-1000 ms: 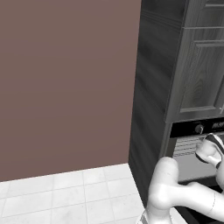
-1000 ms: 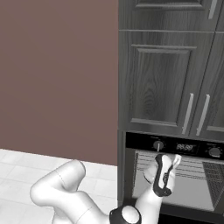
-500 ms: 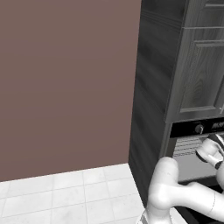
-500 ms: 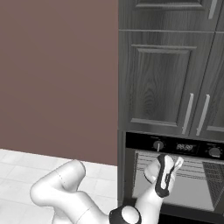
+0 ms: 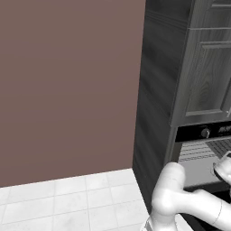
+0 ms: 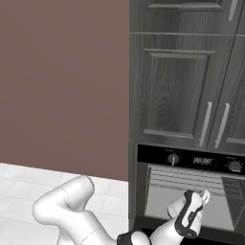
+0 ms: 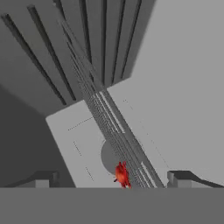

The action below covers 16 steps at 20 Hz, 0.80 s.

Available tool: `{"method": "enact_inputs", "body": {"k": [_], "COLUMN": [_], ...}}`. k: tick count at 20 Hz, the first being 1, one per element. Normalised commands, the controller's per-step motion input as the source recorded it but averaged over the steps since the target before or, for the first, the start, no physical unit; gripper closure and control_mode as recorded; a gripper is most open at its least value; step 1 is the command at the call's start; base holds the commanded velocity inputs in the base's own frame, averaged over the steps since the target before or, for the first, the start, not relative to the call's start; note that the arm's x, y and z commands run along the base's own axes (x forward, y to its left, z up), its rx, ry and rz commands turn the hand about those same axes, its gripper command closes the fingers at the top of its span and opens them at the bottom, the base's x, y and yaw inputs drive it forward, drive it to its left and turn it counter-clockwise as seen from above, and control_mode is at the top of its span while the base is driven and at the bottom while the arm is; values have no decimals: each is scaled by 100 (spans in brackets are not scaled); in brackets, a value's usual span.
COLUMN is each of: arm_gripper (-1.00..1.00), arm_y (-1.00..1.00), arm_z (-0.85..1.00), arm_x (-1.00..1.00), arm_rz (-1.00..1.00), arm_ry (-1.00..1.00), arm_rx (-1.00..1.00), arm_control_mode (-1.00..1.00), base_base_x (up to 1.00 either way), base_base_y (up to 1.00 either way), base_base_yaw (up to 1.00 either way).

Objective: Take the fish from the oven and place it on the plate on the counter.

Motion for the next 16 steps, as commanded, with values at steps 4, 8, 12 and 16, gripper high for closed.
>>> {"method": "enact_inputs", "body": {"k": [4, 8, 12, 16], "arm_gripper": [-100, -100, -100, -100], "arm_y": [-26, -10, 0, 0], "arm_z": [-50, -35, -33, -46], "arm_x": [0, 19, 36, 46], "arm_rz": [20, 20, 17, 11], "arm_ry": [-15, -21, -25, -25], "arm_rx": [3, 0, 0, 0], "arm_control_mode": [-100, -100, -100, -100], "base_base_x": [0, 0, 0, 0], "base_base_y": [0, 0, 0, 0], "base_base_yaw": [0, 0, 0, 0]}}
